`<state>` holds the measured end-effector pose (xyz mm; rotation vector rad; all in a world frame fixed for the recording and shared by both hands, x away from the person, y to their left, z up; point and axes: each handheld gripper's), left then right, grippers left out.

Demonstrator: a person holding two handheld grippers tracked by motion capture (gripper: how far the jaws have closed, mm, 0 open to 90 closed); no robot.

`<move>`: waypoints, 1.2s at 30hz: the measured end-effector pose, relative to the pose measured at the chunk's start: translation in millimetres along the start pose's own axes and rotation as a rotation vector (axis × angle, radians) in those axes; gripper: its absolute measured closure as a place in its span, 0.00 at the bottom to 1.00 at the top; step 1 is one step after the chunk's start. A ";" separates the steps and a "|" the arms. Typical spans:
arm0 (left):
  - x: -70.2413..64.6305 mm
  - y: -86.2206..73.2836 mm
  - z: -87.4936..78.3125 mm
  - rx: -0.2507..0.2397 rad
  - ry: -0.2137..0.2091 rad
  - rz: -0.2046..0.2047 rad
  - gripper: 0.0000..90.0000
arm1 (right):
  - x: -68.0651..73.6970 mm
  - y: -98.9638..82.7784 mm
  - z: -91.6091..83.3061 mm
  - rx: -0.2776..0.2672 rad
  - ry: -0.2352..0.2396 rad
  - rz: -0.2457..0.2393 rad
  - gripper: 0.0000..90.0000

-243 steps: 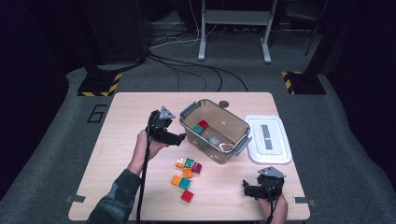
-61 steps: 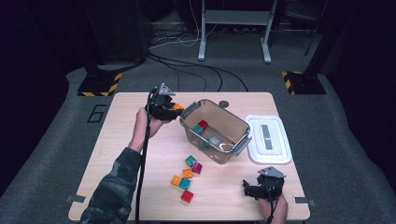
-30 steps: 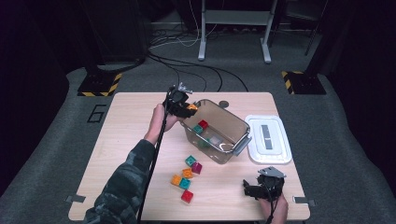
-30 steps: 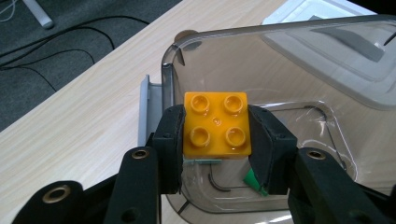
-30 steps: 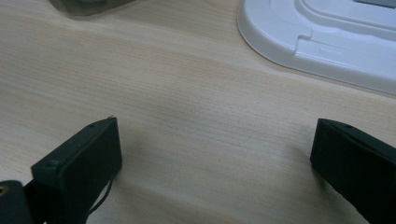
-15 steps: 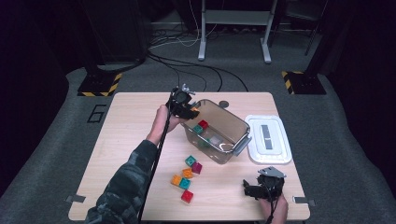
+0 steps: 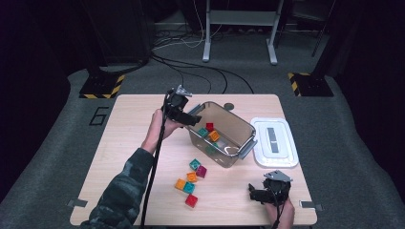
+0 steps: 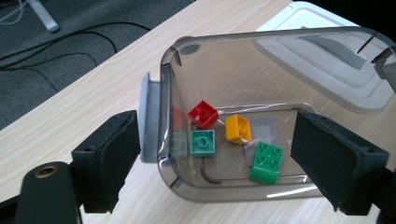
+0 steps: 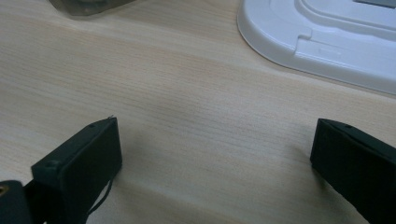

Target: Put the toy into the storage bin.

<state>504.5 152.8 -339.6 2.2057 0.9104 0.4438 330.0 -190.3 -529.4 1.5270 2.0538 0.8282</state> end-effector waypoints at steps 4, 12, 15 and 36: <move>0.6 -9.6 -8.9 -0.004 0.026 -0.015 0.11 | 0.0 0.0 0.0 0.000 0.000 0.001 0.01; 0.9 -34.1 -23.0 -0.013 0.050 -0.027 0.06 | 0.0 0.0 0.0 0.000 0.000 0.000 0.01; -0.2 -44.5 -26.2 -0.013 0.062 -0.035 0.05 | 0.0 0.0 0.1 -0.001 0.001 0.001 0.01; -9.7 -127.1 -10.7 0.076 0.032 -0.090 0.01 | -0.1 0.1 0.2 0.000 0.000 0.001 0.01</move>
Point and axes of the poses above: each handheld gripper's, and its own axes: z roughly forward along the jaws, y roughly out of its top, x roughly to its left, and after that the axes turned 2 degrees about x, right-handed
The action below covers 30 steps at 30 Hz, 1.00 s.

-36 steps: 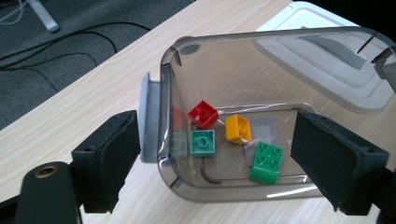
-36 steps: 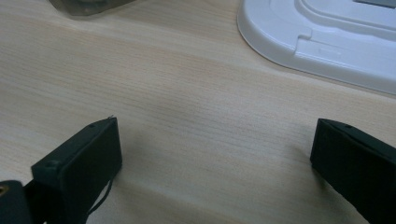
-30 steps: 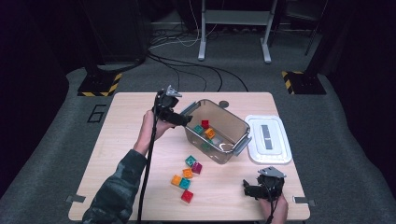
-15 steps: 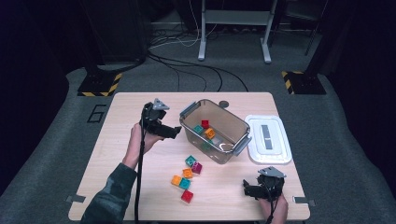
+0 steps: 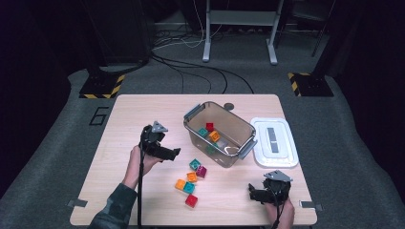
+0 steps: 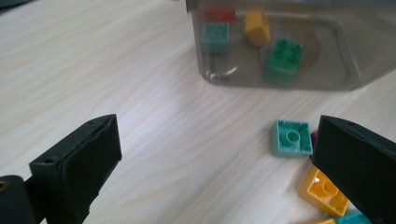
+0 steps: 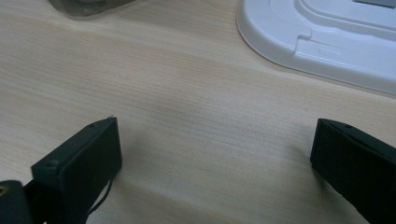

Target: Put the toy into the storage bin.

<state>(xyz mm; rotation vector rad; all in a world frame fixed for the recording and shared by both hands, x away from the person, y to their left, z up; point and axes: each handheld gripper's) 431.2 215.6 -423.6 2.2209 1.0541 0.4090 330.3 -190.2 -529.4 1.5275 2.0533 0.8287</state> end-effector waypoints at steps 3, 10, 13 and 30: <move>-6.2 -11.1 6.1 0.019 -0.009 -0.002 0.01 | 0.1 0.0 0.0 0.000 0.000 0.001 0.01; -19.2 -35.3 18.7 0.053 -0.039 -0.009 0.01 | 0.0 0.0 0.0 0.000 -0.001 0.000 0.01; -24.8 -43.3 22.6 0.070 -0.052 -0.004 0.01 | 0.0 0.0 0.0 0.000 0.000 0.000 0.01; -35.3 -71.7 38.2 0.140 -0.047 -0.010 0.00 | 0.0 0.0 0.1 0.000 -0.001 0.000 0.01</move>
Point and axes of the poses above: each handheld gripper's, and its own axes: z roughly forward along the jaws, y roughly out of its top, x roughly to its left, and after that the axes turned 2 degrees about x, right-handed
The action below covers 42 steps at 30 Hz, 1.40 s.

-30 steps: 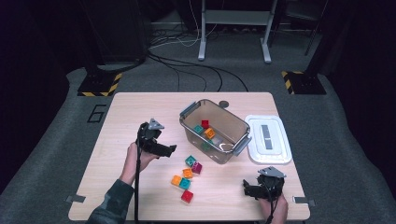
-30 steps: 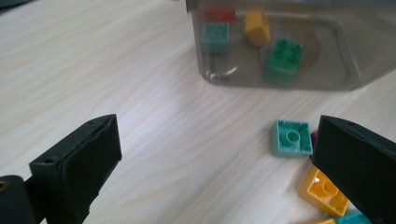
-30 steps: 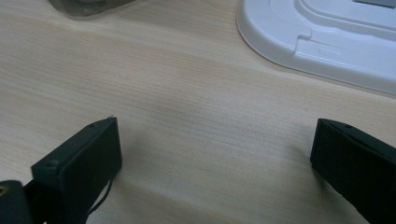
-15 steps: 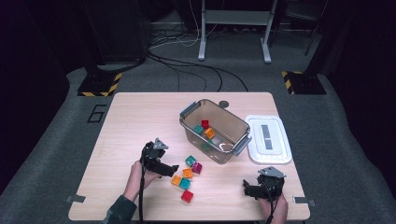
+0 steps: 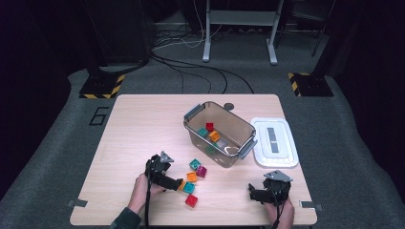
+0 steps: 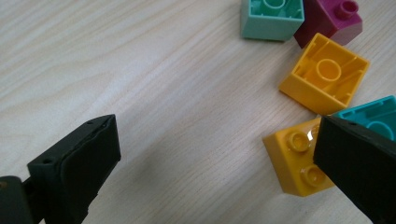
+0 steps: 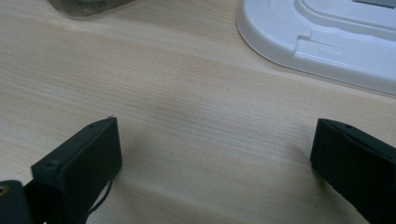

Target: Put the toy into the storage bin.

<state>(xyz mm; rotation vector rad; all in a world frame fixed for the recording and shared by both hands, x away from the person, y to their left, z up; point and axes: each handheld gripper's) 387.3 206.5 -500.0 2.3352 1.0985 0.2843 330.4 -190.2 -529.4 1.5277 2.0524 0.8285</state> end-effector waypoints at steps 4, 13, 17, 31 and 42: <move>5.3 0.0 0.1 -0.005 0.014 -0.013 0.00 | 0.0 0.0 0.0 0.000 0.000 0.000 0.01; 23.3 2.1 -1.0 -0.028 0.049 -0.075 0.00 | 0.0 0.0 0.0 0.000 0.000 0.000 0.01; 16.9 0.5 -8.1 -0.062 0.035 -0.072 0.00 | 0.0 0.0 0.0 0.000 0.000 0.000 0.01; -6.1 -4.3 -1.3 -0.038 -0.012 -0.031 0.30 | 0.0 0.0 0.0 0.000 0.000 0.000 0.01; -8.4 -12.0 0.1 -0.049 0.001 -0.043 0.64 | 0.0 0.0 0.0 0.000 0.000 0.000 0.01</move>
Point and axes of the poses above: each handheld gripper's, and its own axes: z roughly forward along the jaws, y roughly out of its top, x roughly to its left, and after that the axes turned 2 degrees about x, right-handed
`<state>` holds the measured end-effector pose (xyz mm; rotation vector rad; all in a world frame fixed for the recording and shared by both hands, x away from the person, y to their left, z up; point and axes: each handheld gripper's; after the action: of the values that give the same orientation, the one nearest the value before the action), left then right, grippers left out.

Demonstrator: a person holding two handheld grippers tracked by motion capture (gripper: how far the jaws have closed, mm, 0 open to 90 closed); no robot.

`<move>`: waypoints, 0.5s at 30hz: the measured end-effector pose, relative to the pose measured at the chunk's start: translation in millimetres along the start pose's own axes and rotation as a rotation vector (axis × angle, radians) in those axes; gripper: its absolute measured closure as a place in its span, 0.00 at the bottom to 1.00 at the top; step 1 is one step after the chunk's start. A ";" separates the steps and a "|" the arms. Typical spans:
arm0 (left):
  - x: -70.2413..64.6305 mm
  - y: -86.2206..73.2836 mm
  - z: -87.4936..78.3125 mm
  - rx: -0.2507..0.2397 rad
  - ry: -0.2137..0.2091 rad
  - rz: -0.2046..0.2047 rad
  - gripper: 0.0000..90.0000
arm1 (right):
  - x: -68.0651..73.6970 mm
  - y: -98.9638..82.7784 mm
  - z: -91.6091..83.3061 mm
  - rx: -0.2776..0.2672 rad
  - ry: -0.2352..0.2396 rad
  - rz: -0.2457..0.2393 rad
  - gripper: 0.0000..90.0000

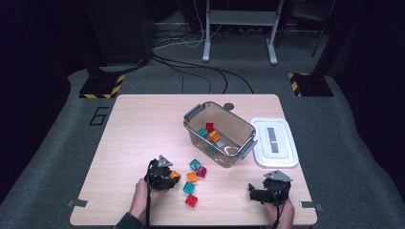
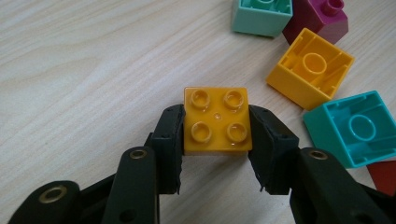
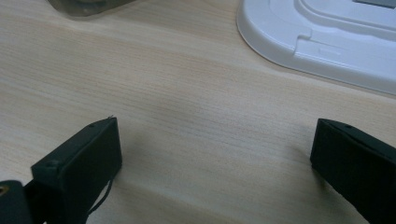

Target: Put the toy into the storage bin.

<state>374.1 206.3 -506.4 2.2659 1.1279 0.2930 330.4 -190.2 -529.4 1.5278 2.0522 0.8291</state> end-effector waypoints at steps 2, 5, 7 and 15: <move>1.5 0.9 -0.6 -0.002 0.002 0.005 0.65 | 0.0 0.0 0.0 0.000 0.000 -0.001 0.01; 4.2 3.3 -2.7 -0.011 0.000 0.002 0.65 | 0.0 0.0 0.0 0.000 0.000 0.000 0.01; 6.5 6.7 -6.1 -0.018 0.002 0.010 0.65 | 0.0 0.0 0.0 0.000 0.000 0.000 0.01; 10.4 22.6 -18.6 -0.054 0.014 0.020 0.65 | 0.0 0.0 0.0 0.000 0.000 -0.001 0.01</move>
<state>387.3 211.4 -478.7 2.2323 1.0924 0.3442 330.4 -190.3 -529.4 1.5273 2.0526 0.8284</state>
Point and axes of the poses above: each handheld gripper's, and its own axes: z roughly forward along the jaws, y roughly out of its top, x roughly to its left, and after that the axes turned 2 degrees about x, right-handed
